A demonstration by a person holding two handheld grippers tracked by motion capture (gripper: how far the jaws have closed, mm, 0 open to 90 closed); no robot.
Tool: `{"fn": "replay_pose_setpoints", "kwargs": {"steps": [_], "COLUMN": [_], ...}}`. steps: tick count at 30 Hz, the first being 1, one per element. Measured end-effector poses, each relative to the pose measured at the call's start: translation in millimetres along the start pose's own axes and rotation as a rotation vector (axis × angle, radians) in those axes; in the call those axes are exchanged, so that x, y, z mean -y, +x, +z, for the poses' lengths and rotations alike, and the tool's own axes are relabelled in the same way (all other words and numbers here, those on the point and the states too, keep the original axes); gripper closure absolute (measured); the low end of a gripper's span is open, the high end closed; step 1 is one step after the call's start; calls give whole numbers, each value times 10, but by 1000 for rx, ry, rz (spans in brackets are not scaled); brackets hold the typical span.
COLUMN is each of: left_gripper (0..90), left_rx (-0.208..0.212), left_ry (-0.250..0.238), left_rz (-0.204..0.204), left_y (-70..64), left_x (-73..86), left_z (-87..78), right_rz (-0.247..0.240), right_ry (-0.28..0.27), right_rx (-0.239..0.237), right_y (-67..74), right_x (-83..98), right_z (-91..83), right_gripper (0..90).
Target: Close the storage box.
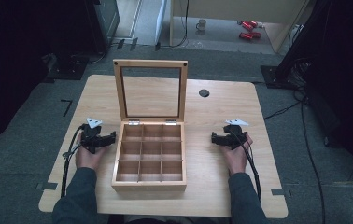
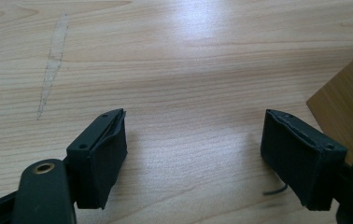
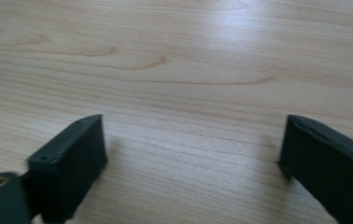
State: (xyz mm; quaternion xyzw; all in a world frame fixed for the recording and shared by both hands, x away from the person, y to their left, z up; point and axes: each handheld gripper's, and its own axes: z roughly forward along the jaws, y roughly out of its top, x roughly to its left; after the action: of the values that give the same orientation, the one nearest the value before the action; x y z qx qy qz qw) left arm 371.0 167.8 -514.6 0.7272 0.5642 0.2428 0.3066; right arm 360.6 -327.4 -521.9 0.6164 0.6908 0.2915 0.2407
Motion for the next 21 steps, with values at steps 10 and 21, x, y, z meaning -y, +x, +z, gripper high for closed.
{"fn": "replay_pose_setpoints", "kwargs": {"steps": [10,21], "left_gripper": [232,259], "left_rx": [-11,-4], "left_ry": [28,31], "left_rz": [-11,-8], "left_y": [50,107], "left_x": [-11,-8], "left_z": [-29,-41], "right_rz": [-18,-54], "right_ry": [14,38], "right_rx": [-17,-51], "right_y": [14,110], "right_x": [-9,-96], "right_z": [-19,-98], "right_gripper": [95,217]}}
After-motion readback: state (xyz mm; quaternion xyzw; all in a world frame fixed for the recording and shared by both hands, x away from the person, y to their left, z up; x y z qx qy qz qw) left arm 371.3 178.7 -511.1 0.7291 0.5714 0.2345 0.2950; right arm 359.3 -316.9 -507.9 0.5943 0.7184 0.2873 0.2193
